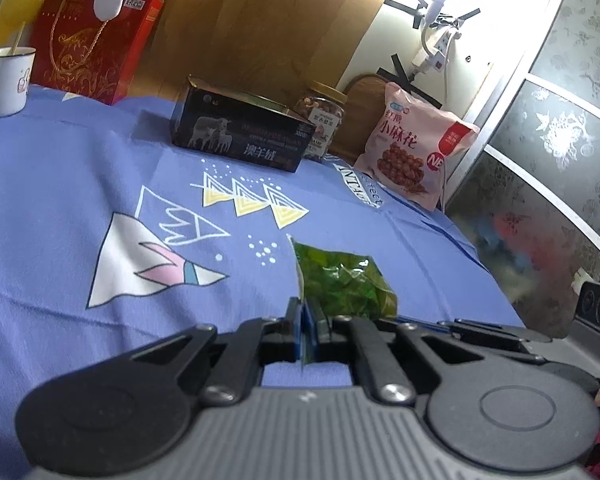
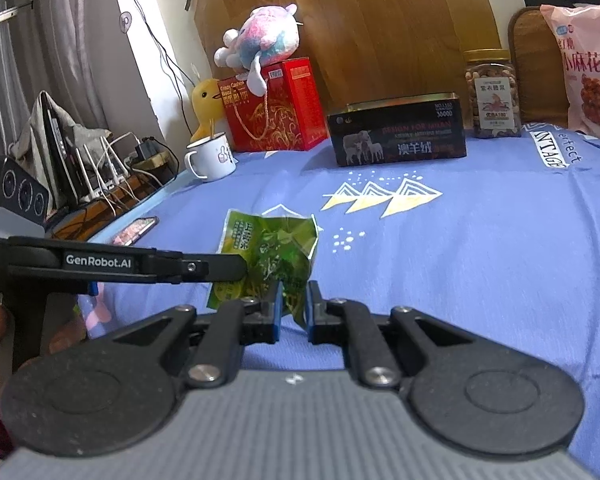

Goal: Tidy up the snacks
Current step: 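Lift the green packet with the left gripper and hold it, then carry the green packet into the tin box and open the left gripper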

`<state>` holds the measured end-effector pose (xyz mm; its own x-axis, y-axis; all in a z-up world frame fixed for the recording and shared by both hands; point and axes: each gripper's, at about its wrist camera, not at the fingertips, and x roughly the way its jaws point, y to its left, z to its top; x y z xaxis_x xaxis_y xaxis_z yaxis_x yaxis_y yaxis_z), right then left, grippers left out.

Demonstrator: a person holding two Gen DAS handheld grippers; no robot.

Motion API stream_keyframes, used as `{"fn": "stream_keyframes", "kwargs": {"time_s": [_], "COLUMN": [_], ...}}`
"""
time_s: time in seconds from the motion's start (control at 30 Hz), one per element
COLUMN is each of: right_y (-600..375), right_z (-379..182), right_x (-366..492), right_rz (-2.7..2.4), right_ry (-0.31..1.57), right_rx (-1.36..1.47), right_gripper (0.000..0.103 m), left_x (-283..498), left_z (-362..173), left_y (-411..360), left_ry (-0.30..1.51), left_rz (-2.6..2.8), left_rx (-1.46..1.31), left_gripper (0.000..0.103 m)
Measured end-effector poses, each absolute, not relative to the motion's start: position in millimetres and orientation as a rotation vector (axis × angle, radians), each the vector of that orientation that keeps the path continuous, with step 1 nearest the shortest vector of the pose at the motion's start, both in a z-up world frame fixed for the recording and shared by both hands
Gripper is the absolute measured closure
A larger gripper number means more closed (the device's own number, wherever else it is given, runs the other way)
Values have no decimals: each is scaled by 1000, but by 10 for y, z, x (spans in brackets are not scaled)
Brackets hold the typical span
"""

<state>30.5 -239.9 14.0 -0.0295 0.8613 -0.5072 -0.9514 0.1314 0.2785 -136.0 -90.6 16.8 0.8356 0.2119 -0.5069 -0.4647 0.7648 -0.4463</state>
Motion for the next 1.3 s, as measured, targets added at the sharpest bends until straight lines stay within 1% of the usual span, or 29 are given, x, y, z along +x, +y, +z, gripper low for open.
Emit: {"fn": "stream_keyframes", "kwargs": {"time_s": [0.67,1.3], "right_y": [-2463,-2019], "right_z": [34,-10], "right_x": [301,741], "right_rz": [1431,1418], "right_ry": [674,683], "right_rx": [-164,-164], "right_gripper": [89,89], "left_x": [-1264,-724], "left_z": [87,116], "left_y": [-935,-402], "left_ry": [475,508], "left_rz": [378,390], "left_rx": [-582,-579], "left_gripper": [100,100]}}
